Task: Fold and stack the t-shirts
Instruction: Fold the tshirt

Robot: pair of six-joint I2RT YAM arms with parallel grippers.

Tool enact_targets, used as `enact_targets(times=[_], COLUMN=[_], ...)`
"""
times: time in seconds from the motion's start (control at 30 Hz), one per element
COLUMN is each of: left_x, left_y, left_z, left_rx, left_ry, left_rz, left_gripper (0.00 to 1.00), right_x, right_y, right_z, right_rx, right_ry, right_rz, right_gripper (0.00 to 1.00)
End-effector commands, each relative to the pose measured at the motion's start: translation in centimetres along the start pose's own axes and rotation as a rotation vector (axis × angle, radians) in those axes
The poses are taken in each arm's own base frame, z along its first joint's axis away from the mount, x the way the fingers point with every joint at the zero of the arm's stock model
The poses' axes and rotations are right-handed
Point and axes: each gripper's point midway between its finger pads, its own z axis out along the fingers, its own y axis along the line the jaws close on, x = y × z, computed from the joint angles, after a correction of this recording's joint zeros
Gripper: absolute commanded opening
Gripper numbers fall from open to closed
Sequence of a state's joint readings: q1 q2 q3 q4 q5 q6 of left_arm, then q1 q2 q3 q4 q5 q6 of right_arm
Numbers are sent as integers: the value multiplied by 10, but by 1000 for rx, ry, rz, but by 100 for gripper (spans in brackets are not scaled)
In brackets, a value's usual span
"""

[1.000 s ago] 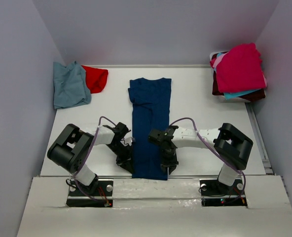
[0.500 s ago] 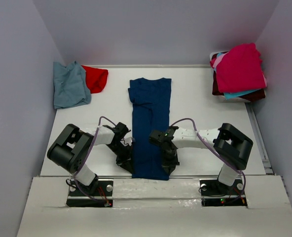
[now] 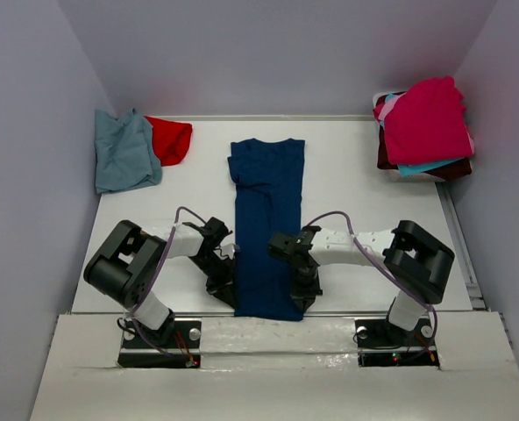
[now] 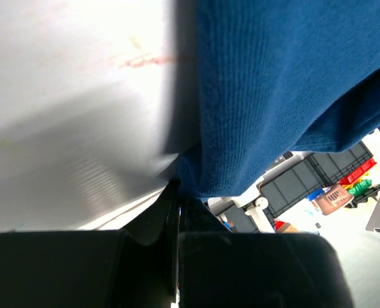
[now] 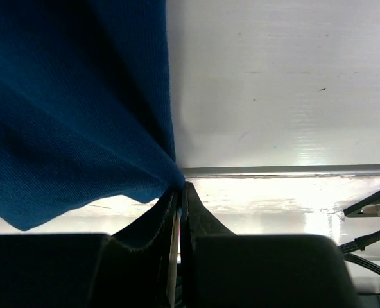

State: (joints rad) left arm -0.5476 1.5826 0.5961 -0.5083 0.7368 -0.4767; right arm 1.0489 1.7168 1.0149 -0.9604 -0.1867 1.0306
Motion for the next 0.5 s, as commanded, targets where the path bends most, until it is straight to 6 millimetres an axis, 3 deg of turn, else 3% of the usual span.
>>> enact_targets(times=[0.0, 0.47], left_x=[10, 10], left_y=[16, 19], left_z=[0, 0], left_rx=[-60, -63], left_ry=[14, 15], left_rz=[-30, -34], left_gripper=[6, 6], right_x=[7, 6], right_y=[-10, -12], right_z=[-4, -2], right_rx=[14, 35], right_ry=[-13, -14], right_rz=[19, 13], right_gripper=[7, 10])
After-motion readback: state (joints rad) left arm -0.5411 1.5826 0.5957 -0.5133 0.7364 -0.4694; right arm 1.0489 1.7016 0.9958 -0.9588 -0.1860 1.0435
